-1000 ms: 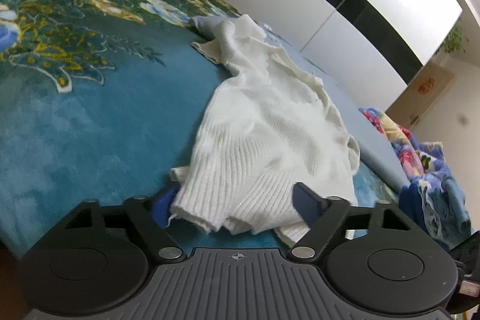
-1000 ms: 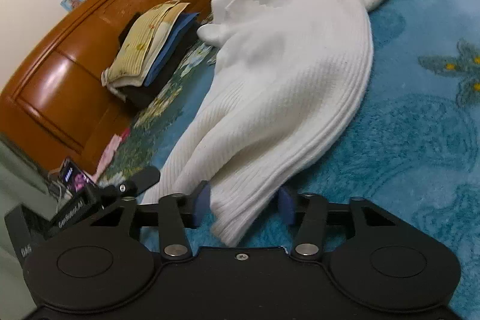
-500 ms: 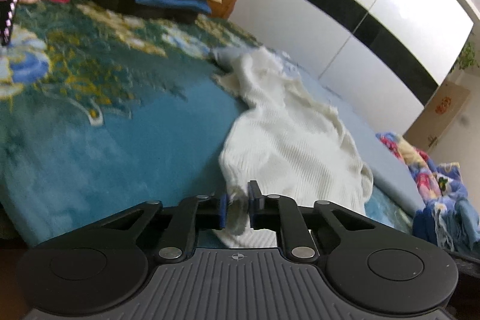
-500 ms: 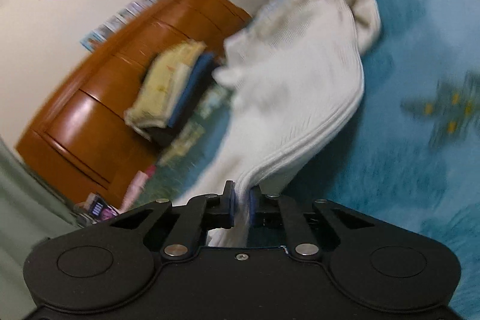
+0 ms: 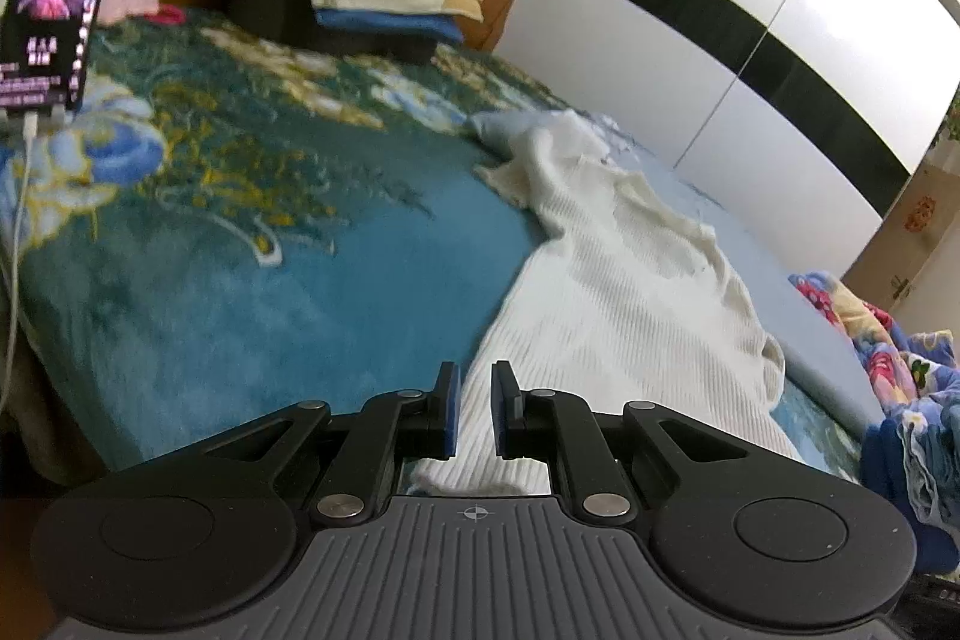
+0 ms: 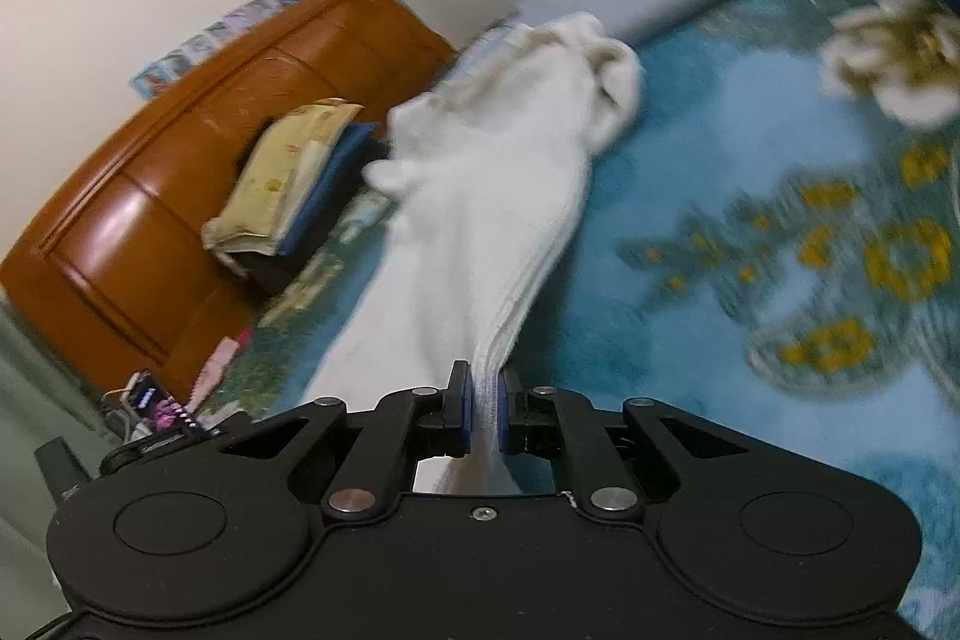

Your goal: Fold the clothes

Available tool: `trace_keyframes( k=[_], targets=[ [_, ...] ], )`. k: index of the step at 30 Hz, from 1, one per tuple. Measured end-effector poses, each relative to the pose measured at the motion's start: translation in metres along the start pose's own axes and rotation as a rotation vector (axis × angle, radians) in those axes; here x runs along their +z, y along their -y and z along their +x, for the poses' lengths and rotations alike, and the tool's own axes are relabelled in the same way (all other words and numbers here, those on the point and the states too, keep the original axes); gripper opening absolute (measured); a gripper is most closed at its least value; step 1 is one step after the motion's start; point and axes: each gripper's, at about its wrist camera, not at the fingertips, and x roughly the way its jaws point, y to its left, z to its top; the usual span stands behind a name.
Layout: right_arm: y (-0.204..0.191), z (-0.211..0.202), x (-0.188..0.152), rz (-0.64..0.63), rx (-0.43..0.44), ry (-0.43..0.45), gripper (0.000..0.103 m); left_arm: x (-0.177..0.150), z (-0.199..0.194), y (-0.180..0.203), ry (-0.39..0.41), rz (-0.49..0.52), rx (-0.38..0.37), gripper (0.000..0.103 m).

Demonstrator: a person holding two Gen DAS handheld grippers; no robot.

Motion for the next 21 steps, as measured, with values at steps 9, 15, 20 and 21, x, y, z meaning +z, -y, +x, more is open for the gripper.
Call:
trace_keyframes(
  k=[9,15,20,21],
  targets=[
    [0.001,0.01,-0.007,-0.042,-0.039,-0.025,0.011,-0.008,0.005,-0.006,-0.039,-0.002,-0.004,0.05],
    [0.003,0.01,-0.009,-0.044,-0.059,-0.024,0.015,-0.015,0.013,-0.004,-0.078,0.033,0.016,0.063],
    [0.006,0.008,-0.01,-0.047,-0.074,-0.023,0.018,-0.017,0.016,0.002,-0.101,0.035,-0.021,0.066],
    [0.007,0.008,-0.01,-0.044,-0.074,-0.025,0.019,-0.017,0.017,0.003,-0.107,0.036,-0.035,0.066]
  ],
)
